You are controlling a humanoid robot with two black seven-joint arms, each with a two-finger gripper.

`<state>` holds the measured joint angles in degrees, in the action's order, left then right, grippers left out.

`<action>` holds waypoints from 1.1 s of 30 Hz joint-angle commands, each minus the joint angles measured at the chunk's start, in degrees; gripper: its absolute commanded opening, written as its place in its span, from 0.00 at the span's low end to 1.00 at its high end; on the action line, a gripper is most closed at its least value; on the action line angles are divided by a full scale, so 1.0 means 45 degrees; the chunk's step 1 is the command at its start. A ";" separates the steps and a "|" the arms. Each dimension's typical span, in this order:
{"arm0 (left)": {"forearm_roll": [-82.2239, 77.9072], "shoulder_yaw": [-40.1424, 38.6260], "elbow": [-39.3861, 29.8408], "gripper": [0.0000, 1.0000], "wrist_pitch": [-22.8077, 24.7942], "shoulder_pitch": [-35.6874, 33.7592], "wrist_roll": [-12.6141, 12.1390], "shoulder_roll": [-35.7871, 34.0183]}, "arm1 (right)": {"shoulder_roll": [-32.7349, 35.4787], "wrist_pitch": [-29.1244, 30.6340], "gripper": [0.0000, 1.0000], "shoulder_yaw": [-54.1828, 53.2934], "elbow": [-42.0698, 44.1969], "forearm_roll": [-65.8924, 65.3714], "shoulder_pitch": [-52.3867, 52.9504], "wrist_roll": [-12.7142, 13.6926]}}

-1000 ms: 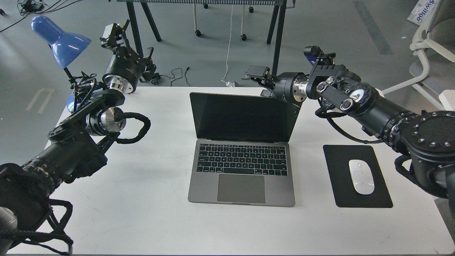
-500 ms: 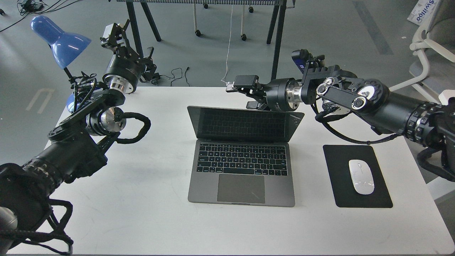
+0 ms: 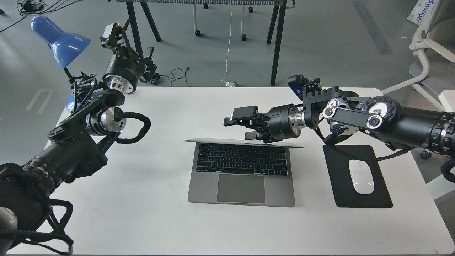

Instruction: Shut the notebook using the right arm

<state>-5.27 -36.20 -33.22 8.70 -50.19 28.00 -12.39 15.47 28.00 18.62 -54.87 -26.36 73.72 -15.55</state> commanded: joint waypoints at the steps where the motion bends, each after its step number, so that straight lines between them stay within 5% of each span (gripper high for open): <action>1: 0.0000 -0.0002 -0.0001 1.00 0.0000 0.0002 0.0000 0.0000 | -0.0001 0.0001 1.00 0.0002 -0.0072 -0.0662 -0.0503 0.0057; 33: 0.0000 -0.0002 0.0019 1.00 0.0000 -0.0018 0.0000 -0.0020 | -0.0099 0.0001 1.00 -0.0192 0.0925 -0.1895 -0.2791 0.0116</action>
<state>-5.27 -36.22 -33.21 8.70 -50.23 28.00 -12.39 15.13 28.00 18.30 -50.56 -35.04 60.01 -14.96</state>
